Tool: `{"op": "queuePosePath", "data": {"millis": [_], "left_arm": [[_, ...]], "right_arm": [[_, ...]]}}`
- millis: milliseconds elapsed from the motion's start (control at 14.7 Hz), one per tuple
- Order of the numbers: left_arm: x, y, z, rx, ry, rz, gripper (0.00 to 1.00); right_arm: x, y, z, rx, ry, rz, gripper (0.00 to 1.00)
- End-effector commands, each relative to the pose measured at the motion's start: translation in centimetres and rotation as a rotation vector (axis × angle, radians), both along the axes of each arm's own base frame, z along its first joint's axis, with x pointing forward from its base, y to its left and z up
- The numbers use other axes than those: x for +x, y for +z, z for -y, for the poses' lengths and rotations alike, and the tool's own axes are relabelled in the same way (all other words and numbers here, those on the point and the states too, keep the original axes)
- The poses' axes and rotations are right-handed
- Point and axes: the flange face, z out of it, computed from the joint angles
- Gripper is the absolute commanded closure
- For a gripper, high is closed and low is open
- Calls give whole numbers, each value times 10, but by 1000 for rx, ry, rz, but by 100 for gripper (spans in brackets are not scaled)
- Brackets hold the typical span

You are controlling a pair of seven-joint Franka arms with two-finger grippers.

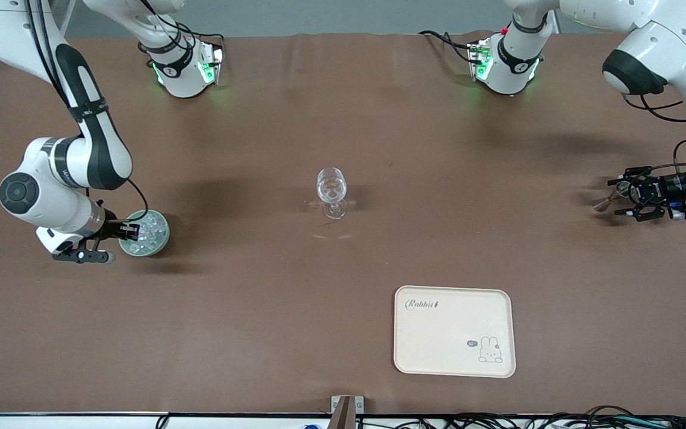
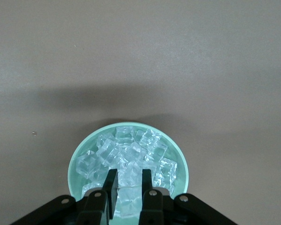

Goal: Pour wine and add ice with both arms
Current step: 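Lift the ice cube with the right gripper while the left gripper lifts the jigger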

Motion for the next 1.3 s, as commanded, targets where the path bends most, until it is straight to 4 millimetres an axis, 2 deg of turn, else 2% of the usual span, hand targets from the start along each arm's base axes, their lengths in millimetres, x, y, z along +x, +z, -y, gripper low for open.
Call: {"op": "queuePosePath", "data": {"millis": [0, 205, 682, 887, 1228], "left_arm": [[0, -4, -3, -26, 23, 2, 3], [-6, -9, -6, -42, 55, 1, 13], [-7, -8, -9, -57, 106, -24, 25], [-14, -10, -14, -64, 124, -27, 33], [-9, -10, -8, -69, 113, -21, 33]], "right_arm": [[-4, 12, -2, 9, -7, -4, 99], [11, 52, 2, 8, -16, 17, 99], [49, 179, 4, 3, -30, 134, 99], [51, 231, 5, 1, -32, 133, 99], [41, 309, 4, 3, -55, 118, 99]]}}
